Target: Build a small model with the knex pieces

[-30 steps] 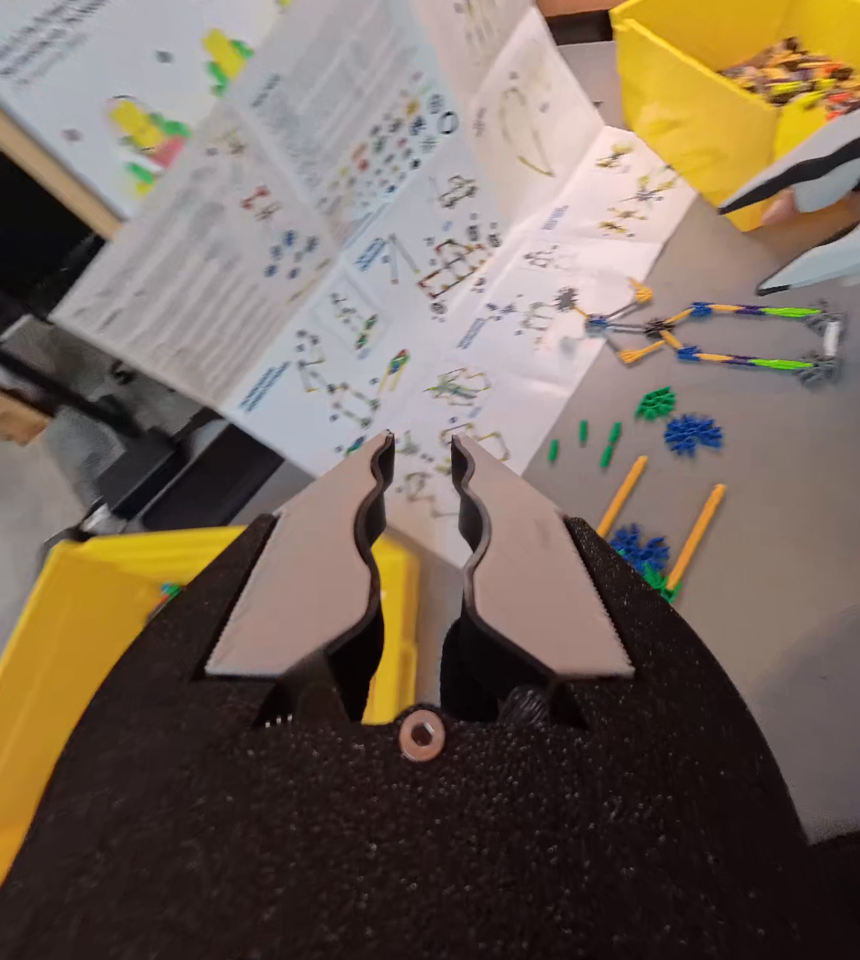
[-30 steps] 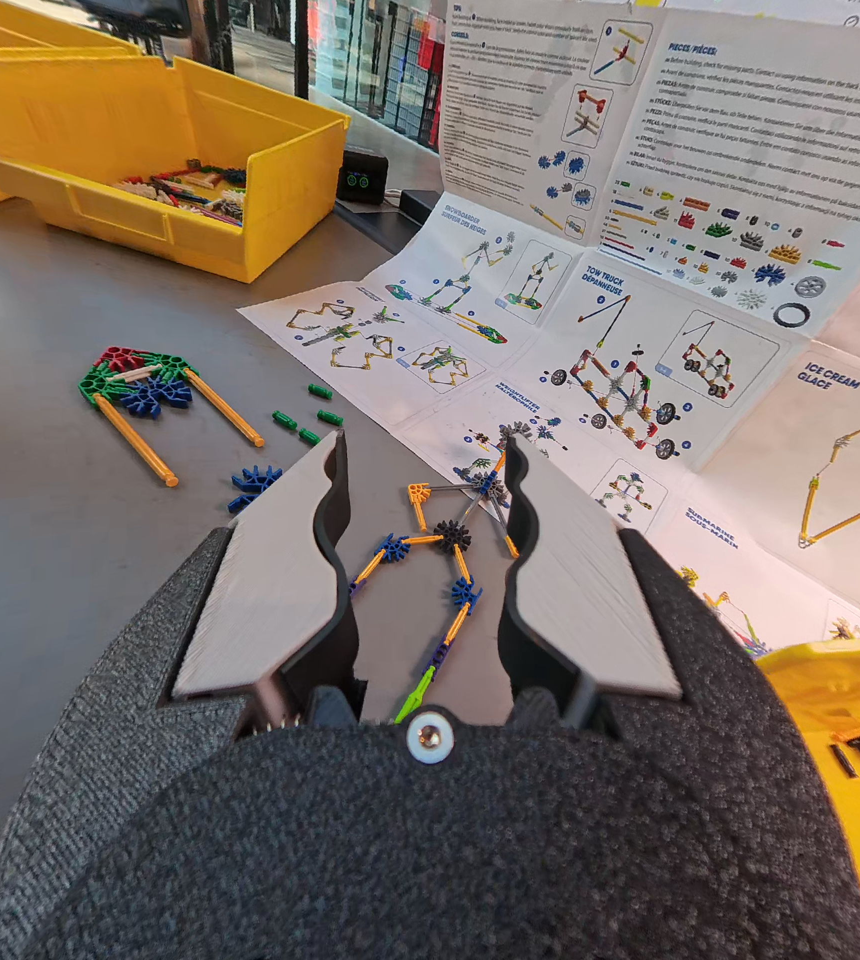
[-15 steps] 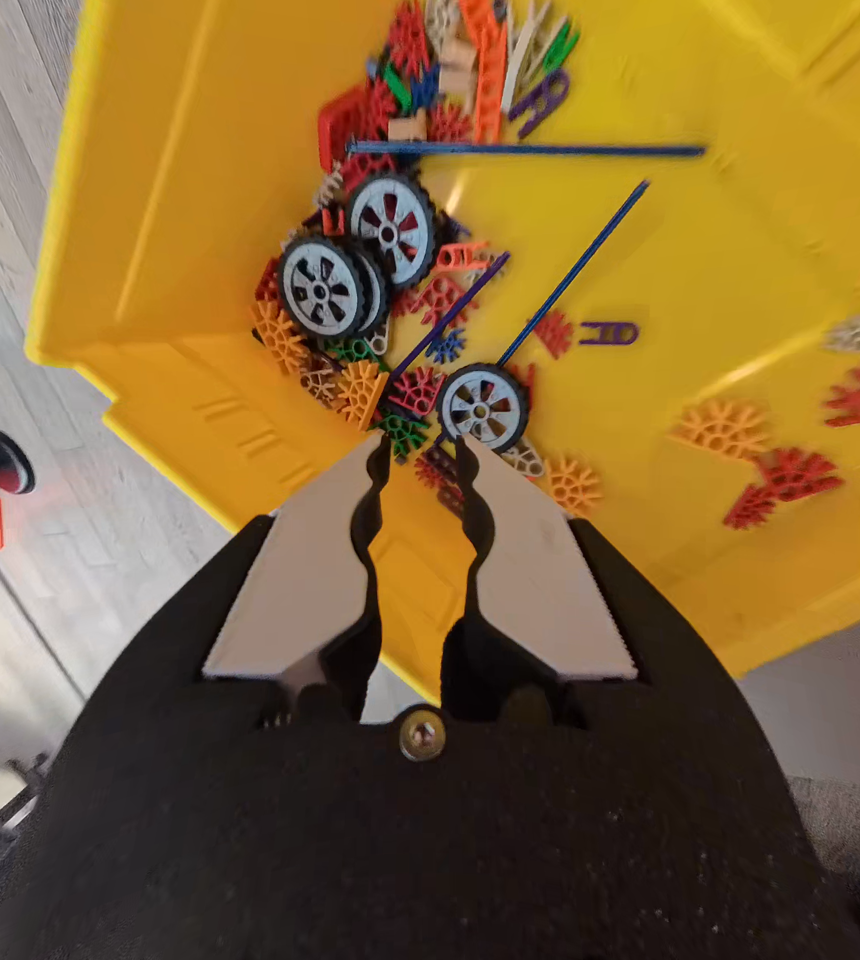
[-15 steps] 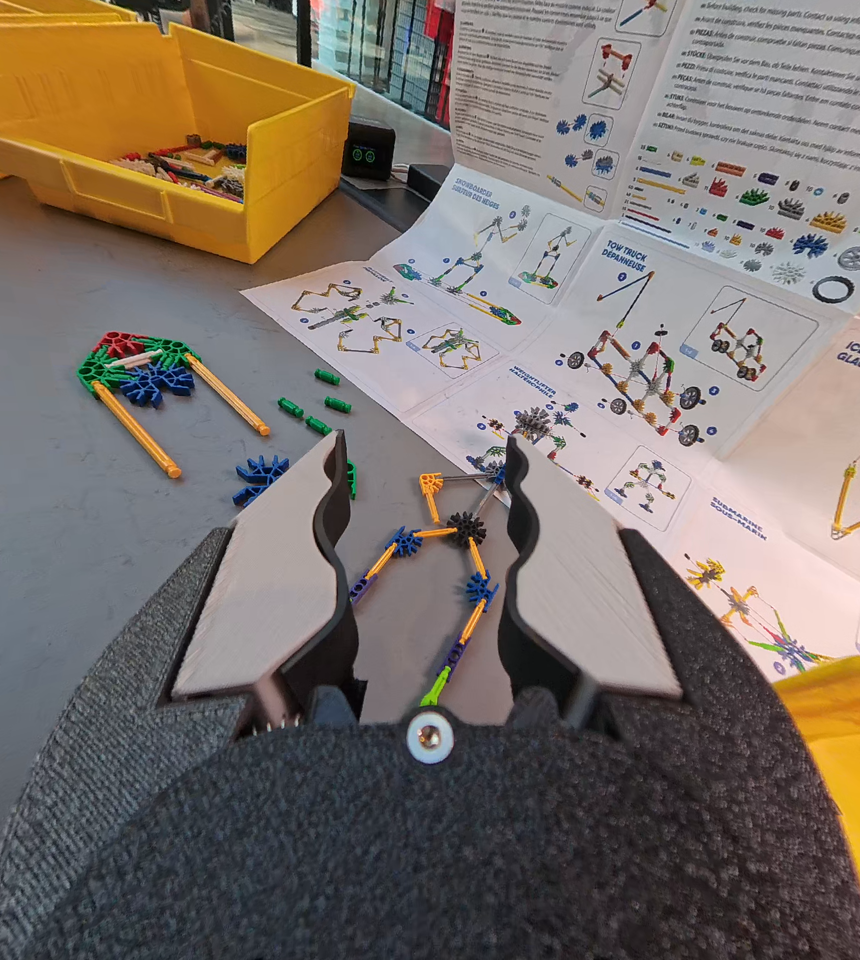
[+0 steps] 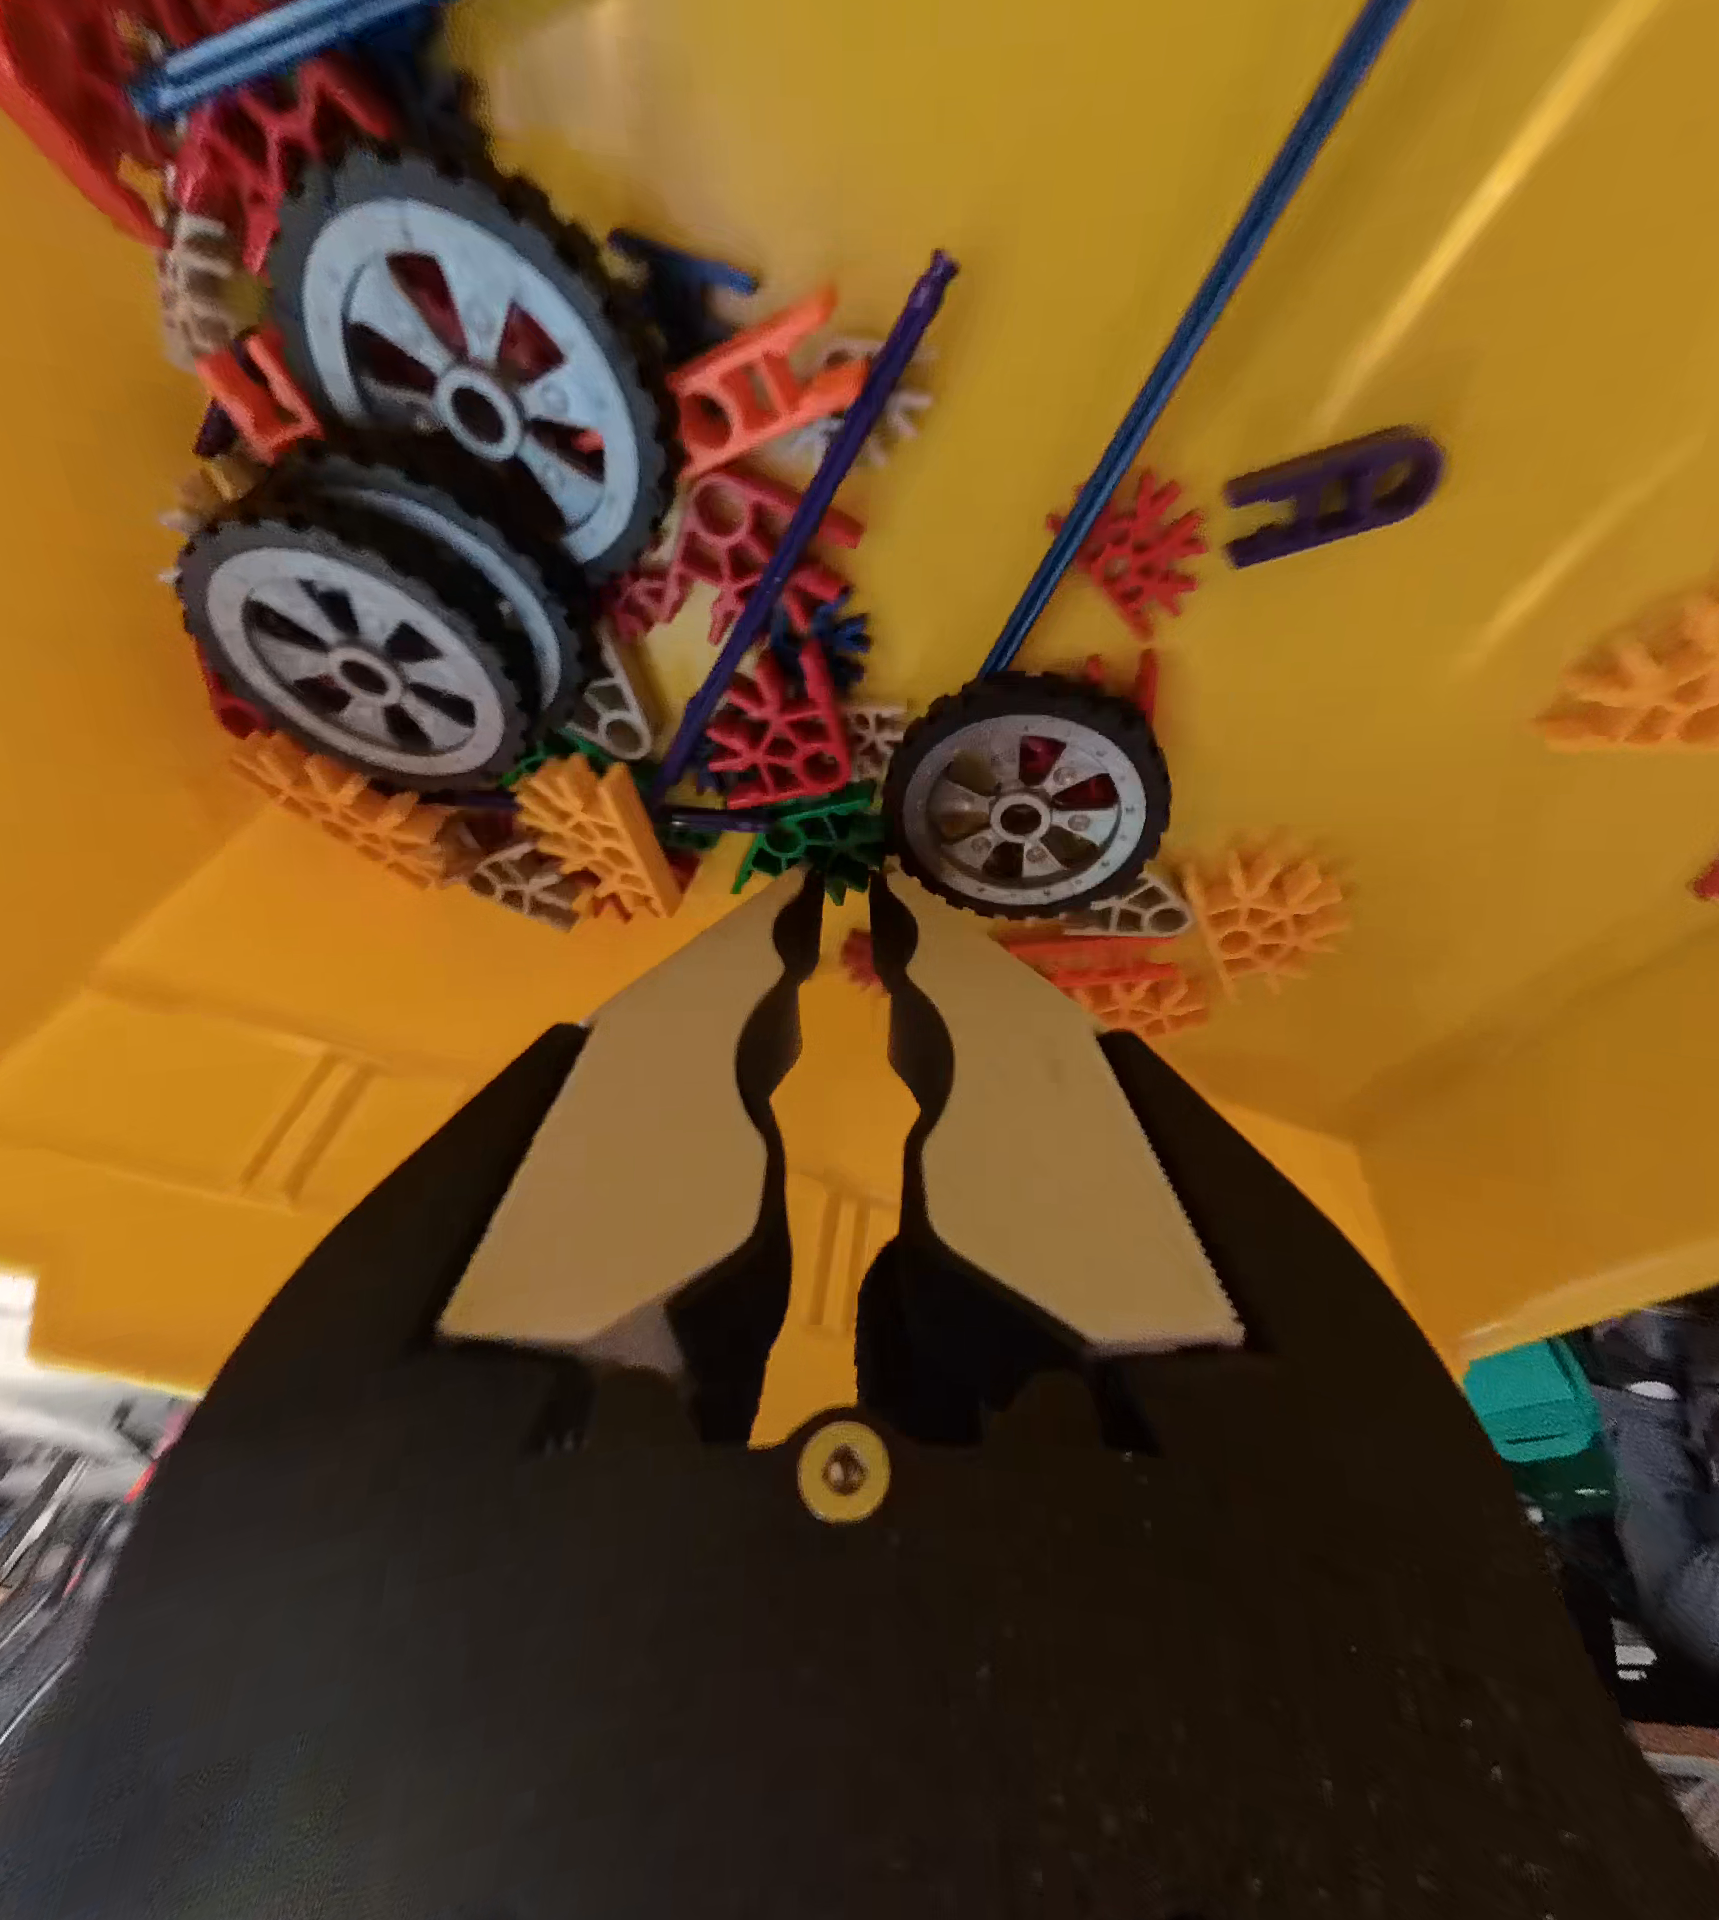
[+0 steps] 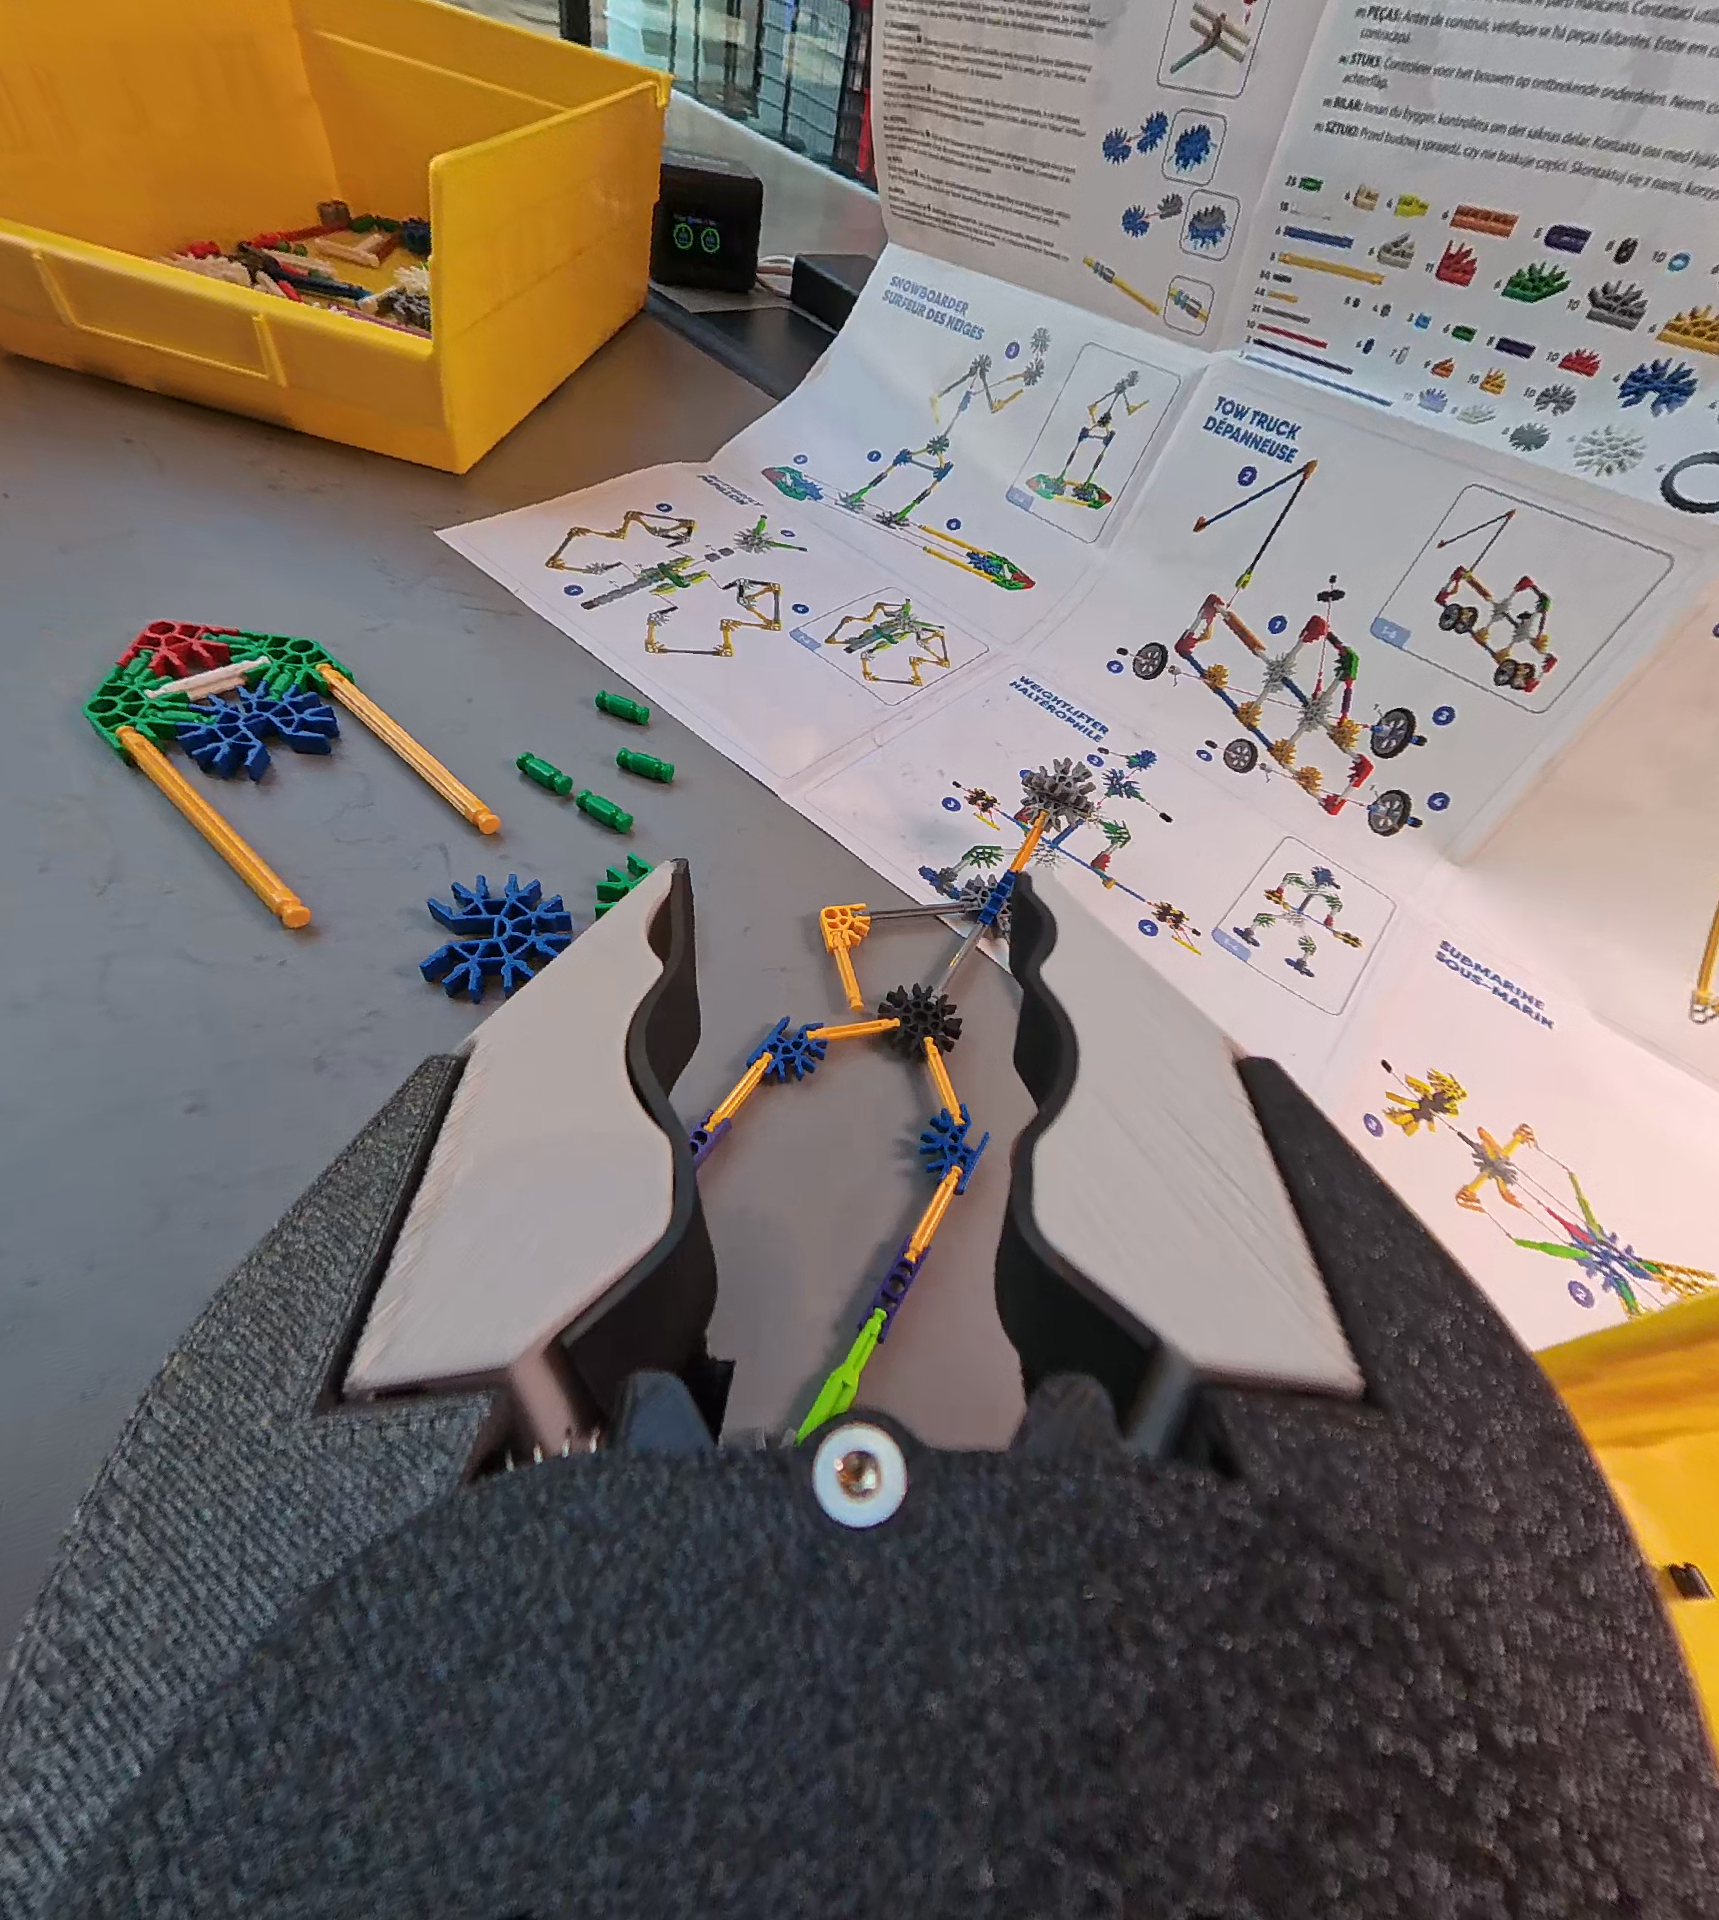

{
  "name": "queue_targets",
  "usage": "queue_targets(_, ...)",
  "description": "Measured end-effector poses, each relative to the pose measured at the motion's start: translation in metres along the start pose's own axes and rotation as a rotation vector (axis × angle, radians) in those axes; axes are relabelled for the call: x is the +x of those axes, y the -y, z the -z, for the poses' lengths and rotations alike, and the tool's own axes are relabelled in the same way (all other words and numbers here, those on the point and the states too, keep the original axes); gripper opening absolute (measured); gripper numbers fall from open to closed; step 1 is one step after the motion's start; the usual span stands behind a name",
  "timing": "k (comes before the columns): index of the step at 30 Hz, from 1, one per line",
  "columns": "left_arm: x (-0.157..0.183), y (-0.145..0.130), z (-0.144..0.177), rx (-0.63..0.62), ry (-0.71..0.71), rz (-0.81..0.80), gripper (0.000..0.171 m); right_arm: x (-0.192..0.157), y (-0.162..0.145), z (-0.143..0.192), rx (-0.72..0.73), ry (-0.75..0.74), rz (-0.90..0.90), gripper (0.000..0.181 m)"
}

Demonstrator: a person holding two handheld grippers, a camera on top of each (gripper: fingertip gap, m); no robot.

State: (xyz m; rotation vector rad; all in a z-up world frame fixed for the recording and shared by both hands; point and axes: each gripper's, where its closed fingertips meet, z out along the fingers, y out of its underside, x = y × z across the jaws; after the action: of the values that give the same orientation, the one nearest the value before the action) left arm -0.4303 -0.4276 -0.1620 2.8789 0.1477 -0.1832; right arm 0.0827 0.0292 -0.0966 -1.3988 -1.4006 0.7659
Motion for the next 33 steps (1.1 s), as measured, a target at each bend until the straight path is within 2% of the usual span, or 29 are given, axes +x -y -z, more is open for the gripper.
queue_targets(1, 0.009, 0.007, 0.004, 0.055, -0.063, -0.002, 0.001, 0.0, 0.0, 0.0, -0.001, 0.002, 0.0, 0.06)
queue_targets(3, 0.026, 0.018, 0.012, 0.141, -0.151, -0.013, 0.0, -0.001, -0.001, -0.001, -0.003, 0.004, 0.0, 0.059)
queue_targets(9, 0.02, 0.016, 0.02, 0.187, -0.11, 0.008, 0.019, -0.002, -0.001, -0.001, -0.006, 0.006, 0.003, 0.059)
queue_targets(14, 0.028, 0.021, 0.013, 0.198, -0.136, 0.011, 0.031, -0.003, -0.002, -0.002, -0.009, 0.006, 0.009, 0.059)
queue_targets(18, 0.031, 0.024, 0.008, 0.179, -0.159, 0.043, 0.024, -0.003, -0.002, -0.002, -0.008, 0.005, 0.012, 0.059)
queue_targets(22, 0.029, 0.014, 0.013, 0.125, -0.113, 0.01, 0.024, -0.004, 0.0, -0.001, -0.004, 0.006, 0.012, 0.059)
queue_targets(25, 0.023, 0.019, 0.054, 0.208, -0.015, 0.01, 0.023, -0.003, 0.001, 0.0, 0.001, 0.006, 0.012, 0.059)
queue_targets(27, 0.016, 0.026, 0.103, 0.271, 0.188, -0.017, 0.023, -0.003, 0.0, -0.001, 0.001, 0.01, 0.003, 0.059)
queue_targets(29, 0.027, 0.046, 0.159, 0.364, 0.405, -0.083, 0.023, -0.004, 0.0, -0.002, -0.001, 0.015, 0.001, 0.059)
queue_targets(31, 0.071, 0.085, 0.206, 0.513, 0.499, -0.178, 0.023, -0.005, 0.002, -0.003, 0.004, 0.022, 0.002, 0.059)
queue_targets(33, 0.137, 0.128, 0.229, 0.633, 0.494, -0.331, 0.023, -0.007, 0.002, -0.003, 0.003, 0.025, 0.008, 0.059)
